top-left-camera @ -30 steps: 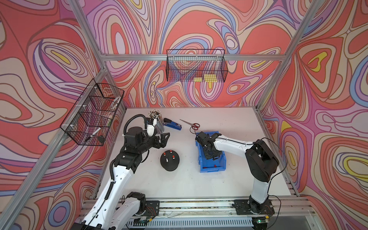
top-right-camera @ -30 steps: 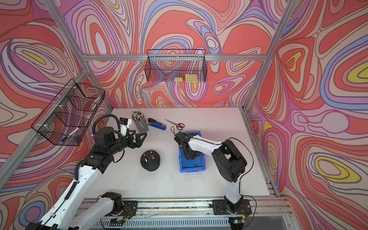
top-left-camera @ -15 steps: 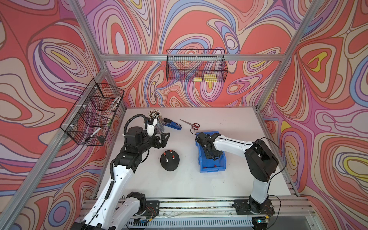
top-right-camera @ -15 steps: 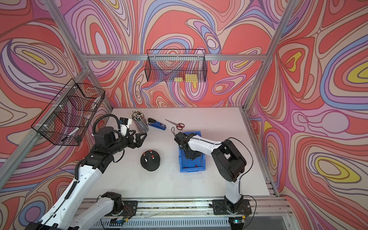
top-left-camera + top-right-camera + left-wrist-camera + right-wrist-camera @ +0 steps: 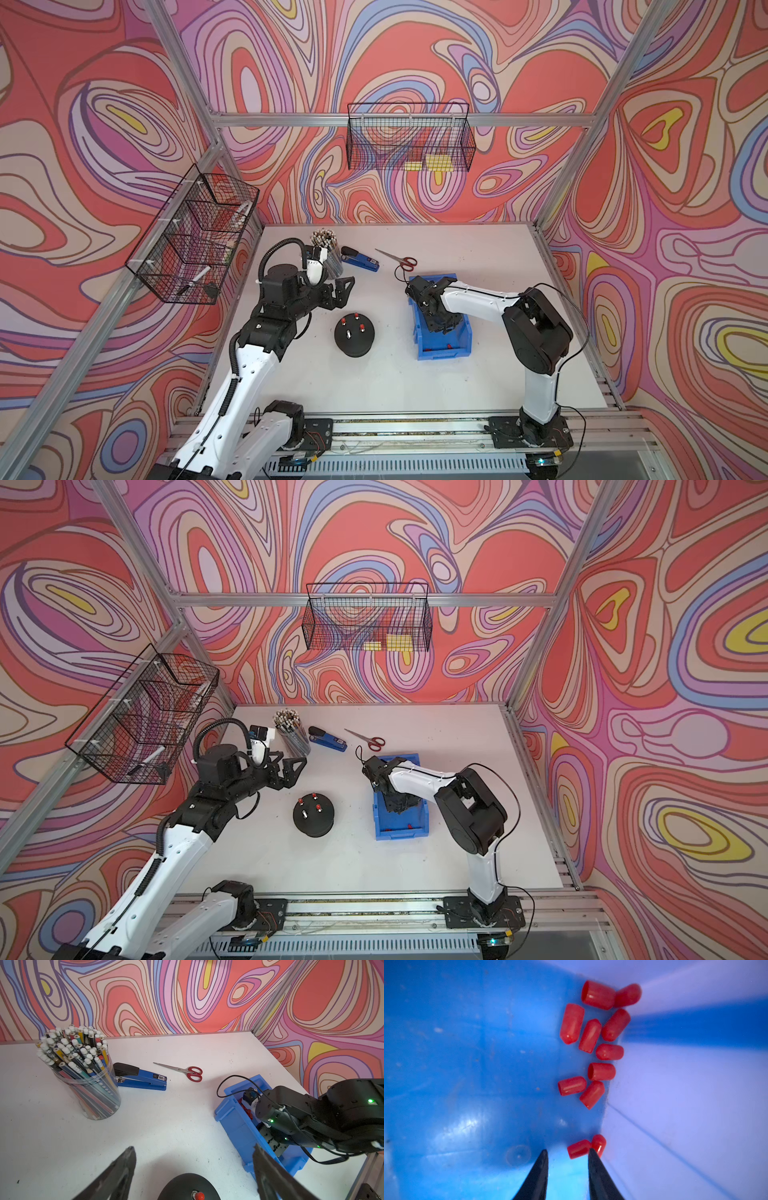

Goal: Cover the protruding screws with screw protection sleeves
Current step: Pick up the screw protection sleeve from the storage box.

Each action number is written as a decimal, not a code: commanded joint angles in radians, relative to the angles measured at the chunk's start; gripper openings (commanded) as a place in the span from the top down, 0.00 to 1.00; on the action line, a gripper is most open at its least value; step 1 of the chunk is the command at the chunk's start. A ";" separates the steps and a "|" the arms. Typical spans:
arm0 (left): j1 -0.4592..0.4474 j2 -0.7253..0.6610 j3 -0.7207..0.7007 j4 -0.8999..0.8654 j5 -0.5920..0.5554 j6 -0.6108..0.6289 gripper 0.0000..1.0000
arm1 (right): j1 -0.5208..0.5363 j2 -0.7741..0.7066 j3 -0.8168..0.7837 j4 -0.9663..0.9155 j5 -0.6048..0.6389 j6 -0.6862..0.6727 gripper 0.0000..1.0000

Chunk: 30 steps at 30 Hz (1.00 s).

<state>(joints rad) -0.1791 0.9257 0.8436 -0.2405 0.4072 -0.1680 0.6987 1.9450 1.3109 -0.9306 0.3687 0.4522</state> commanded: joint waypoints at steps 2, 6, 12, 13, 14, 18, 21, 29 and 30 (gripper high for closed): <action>-0.007 0.002 0.033 -0.005 0.000 0.014 0.12 | -0.011 0.011 0.004 -0.001 -0.013 -0.004 0.65; -0.007 0.004 0.033 -0.005 0.000 0.015 0.12 | -0.016 0.007 -0.004 0.001 -0.027 0.001 0.64; -0.007 0.006 0.032 -0.006 0.001 0.013 0.12 | -0.021 0.008 -0.007 0.008 -0.040 0.001 0.61; -0.006 0.006 0.032 -0.005 0.000 0.013 0.12 | -0.022 0.009 -0.008 0.013 -0.047 0.001 0.60; -0.007 0.006 0.033 -0.006 0.001 0.013 0.12 | -0.026 0.009 -0.013 0.019 -0.057 -0.001 0.60; -0.006 0.007 0.034 -0.009 0.000 0.013 0.12 | -0.033 0.008 -0.031 0.042 -0.100 -0.007 0.61; -0.006 0.009 0.034 -0.010 0.000 0.013 0.12 | -0.036 0.003 -0.045 0.063 -0.131 -0.008 0.64; -0.006 0.010 0.034 -0.008 0.001 0.012 0.12 | -0.044 -0.018 -0.063 0.091 -0.184 -0.012 0.70; -0.007 0.010 0.033 -0.008 0.002 0.012 0.12 | -0.044 -0.025 -0.065 0.097 -0.193 -0.015 0.72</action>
<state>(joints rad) -0.1791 0.9329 0.8452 -0.2436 0.4072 -0.1680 0.6601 1.9202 1.2797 -0.8764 0.2630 0.4454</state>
